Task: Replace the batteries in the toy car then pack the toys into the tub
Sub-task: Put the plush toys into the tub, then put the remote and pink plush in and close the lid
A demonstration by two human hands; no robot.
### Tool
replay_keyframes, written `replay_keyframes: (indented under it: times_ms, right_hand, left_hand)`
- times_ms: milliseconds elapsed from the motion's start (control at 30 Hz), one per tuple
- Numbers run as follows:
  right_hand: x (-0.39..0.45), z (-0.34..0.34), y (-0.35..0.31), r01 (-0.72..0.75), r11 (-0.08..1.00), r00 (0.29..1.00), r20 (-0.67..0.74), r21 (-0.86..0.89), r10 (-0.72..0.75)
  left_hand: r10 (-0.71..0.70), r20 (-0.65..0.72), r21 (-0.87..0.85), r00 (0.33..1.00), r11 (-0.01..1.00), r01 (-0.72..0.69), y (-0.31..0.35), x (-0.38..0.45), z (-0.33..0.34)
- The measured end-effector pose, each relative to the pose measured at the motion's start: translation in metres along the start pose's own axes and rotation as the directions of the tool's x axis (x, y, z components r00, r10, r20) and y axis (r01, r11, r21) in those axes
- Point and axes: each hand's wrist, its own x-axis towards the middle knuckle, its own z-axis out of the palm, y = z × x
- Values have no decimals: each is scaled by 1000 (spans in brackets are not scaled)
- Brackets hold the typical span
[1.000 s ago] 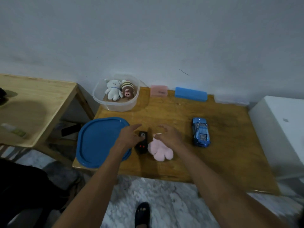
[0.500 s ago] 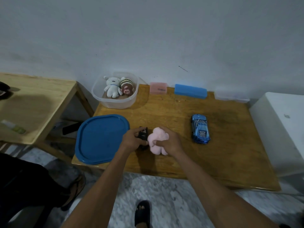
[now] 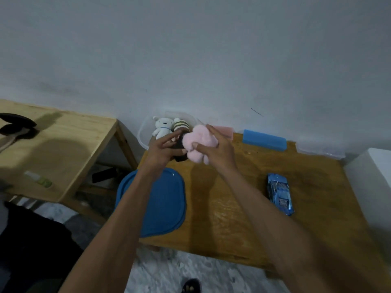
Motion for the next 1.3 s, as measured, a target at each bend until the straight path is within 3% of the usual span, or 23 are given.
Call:
replay_keyframes:
  times_ms: [200,400,600,800,933,1033,1133,1300]
  right_hand:
    - [56,50,-23,38,999,999,36,6,-38]
    - [97,85,-3,-49,999,998,48,6,48]
    - [110,113,32,-42,994,997,57,-100,48]
    - [117,131,28,-54,943,998,12,-327,61]
    - [121,134,29,-33,909,998,28,-415,49]
    - [125,132,32,-66,902,996,21,-427,83]
    - [127,129,36,-42,942,999,-25,-333,36]
    - [100,114,34,107,968,988,-88,-227,-130]
  left_hand:
    - [9,-42,36,999,999,-8,17,46,-47]
    - [94,-88,179,992,981,-77,9,103,-87]
    - [60,-42,325,997,945,-43,-13,135,-104]
    - [-4,-19,591,1000,807,15,-26,159,-93]
    - [-4,-36,613,999,790,25,-30,163,-92]
    - [54,2,587,999,809,-45,-24,155,-96]
    - [131,6,493,991,862,-117,-13,135,-100]
    - [241,-100,412,965,893,-180,-7,87,-115]
